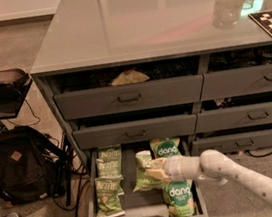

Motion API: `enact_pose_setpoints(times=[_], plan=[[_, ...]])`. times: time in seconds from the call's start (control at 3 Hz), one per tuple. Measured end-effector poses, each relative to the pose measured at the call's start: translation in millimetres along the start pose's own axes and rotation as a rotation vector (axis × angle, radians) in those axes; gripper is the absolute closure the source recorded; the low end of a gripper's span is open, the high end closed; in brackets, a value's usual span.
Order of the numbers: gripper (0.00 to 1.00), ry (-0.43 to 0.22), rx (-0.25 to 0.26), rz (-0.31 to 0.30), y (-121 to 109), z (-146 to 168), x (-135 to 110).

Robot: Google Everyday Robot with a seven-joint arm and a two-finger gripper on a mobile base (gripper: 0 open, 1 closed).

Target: Pick green jalapeno chip bag from bottom drawer and place on counter

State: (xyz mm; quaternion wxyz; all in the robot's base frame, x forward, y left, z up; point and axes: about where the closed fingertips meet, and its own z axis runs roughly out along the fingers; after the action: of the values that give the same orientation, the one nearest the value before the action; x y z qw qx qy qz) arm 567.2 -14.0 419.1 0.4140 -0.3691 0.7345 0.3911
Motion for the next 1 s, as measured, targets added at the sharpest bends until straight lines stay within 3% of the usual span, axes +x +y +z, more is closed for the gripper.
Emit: enact_pose_setpoints(times=[0.67, 1.0], plan=[[1.00, -0.030, -0.029, -0.150, 9, -88, -92], [1.00, -0.041, -0.033, -0.176, 8, -119, -128]])
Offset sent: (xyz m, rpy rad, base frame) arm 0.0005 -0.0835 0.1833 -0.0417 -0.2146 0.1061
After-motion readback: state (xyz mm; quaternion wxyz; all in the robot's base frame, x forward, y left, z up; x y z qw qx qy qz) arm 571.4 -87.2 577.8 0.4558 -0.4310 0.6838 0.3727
